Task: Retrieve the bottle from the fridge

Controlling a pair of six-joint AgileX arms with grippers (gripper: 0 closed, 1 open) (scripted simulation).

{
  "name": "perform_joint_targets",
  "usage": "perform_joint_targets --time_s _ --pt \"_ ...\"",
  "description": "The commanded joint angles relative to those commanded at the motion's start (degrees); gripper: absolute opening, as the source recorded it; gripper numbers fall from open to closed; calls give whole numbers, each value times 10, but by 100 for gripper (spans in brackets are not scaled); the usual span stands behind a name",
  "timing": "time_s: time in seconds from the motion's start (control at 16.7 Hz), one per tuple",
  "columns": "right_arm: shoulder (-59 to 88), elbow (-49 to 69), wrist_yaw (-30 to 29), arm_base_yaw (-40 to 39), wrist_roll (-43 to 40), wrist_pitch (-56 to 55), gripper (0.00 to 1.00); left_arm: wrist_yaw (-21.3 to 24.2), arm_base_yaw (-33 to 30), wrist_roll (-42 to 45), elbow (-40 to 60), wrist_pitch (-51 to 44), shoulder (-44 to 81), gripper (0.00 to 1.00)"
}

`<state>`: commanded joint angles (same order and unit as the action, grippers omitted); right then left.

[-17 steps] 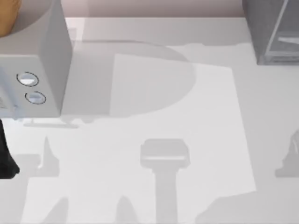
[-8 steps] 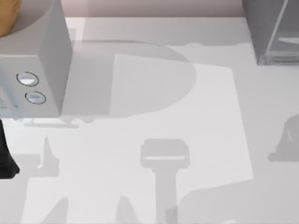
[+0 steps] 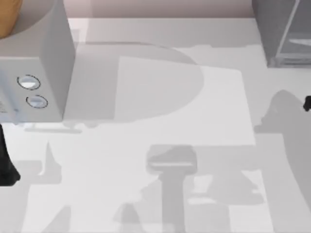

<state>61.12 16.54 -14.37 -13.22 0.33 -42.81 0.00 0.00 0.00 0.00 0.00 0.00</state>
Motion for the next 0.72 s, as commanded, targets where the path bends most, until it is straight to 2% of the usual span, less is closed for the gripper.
perform_joint_targets --time_s 0.42,0.72 --pt "290 82 -67 -68 3 -209 0 0 0 0 0 0 0 100" --pt "366 109 -86 -87 3 -271 0 0 0 0 0 0 0 100"
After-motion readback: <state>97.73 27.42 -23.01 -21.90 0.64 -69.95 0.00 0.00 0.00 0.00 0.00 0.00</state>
